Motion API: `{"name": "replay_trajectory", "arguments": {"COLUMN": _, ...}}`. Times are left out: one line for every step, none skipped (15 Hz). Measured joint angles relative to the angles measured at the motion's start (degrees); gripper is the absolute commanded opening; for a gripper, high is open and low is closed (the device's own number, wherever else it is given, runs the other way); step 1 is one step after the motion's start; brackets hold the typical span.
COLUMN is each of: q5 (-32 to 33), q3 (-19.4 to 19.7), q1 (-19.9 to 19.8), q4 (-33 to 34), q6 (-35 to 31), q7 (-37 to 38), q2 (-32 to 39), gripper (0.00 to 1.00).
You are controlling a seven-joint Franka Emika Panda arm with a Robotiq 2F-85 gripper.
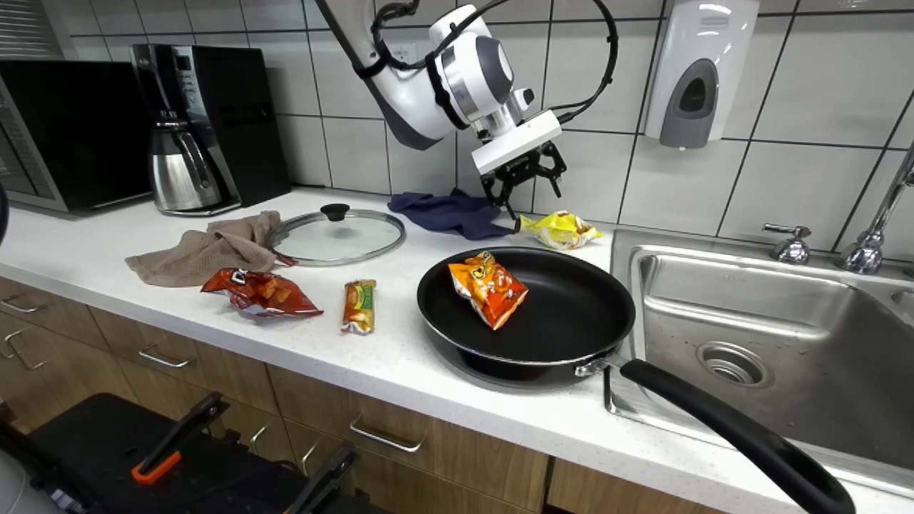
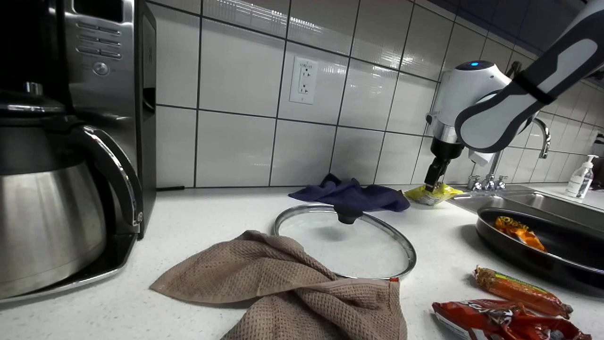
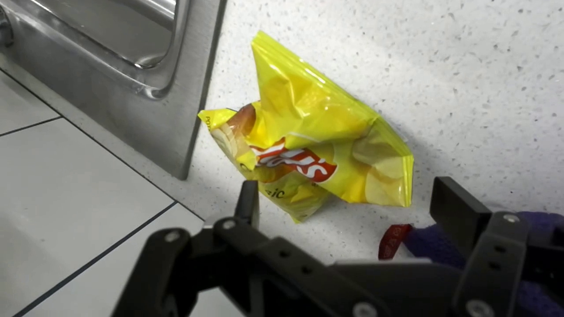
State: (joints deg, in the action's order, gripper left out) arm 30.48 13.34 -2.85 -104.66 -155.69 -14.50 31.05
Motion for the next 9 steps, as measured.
{"name": "replay_trajectory", "arguments": {"q5": 0.0, "q3": 0.0, "q1": 0.0, "q4": 0.0, "q6": 0.0, "q7": 0.0, "q2": 0.0, "gripper": 1.0}}
{"name": "replay_trajectory", "arguments": {"q5": 0.0, "q3": 0.0, "q1": 0.0, "q4": 0.0, "q6": 0.0, "q7": 0.0, "q2": 0.0, "gripper": 1.0}}
{"name": "replay_trajectory", "arguments": {"q5": 0.0, "q3": 0.0, "q1": 0.0, "q4": 0.0, "q6": -0.1, "q7": 0.0, "q2": 0.0, "gripper": 1.0}}
{"name": "replay_trajectory", "arguments": {"q5": 0.0, "q3": -0.1, "q1": 0.0, "q4": 0.0, "q6": -0.2, "q7": 0.0, "q2": 0.0, "gripper": 1.0}}
{"name": "replay_trajectory", "arguments": {"q5": 0.0, "q3": -0.1, "q1": 0.0, "q4": 0.0, "q6": -0.3, "q7": 0.0, "q2": 0.0, "gripper": 1.0}}
{"name": "replay_trajectory", "arguments": {"q5": 0.0, "q3": -0.2, "q1": 0.0, "q4": 0.0, "q6": -0.3, "q7": 0.0, "q2": 0.1, "gripper": 1.0}}
{"name": "replay_trajectory", "arguments": {"q5": 0.0, "q3": -0.3, "q1": 0.0, "q4": 0.0, "q6": -0.4, "q7": 0.0, "q2": 0.2, "gripper": 1.0}}
{"name": "replay_trajectory", "arguments": {"q5": 0.0, "q3": -0.4, "q1": 0.0, "q4": 0.0, "q6": -0.4, "q7": 0.0, "q2": 0.3, "gripper": 1.0}}
{"name": "replay_trajectory", "arguments": {"q5": -0.1, "q3": -0.5, "q1": 0.0, "q4": 0.0, "q6": -0.4, "q7": 0.0, "q2": 0.5, "gripper": 1.0}}
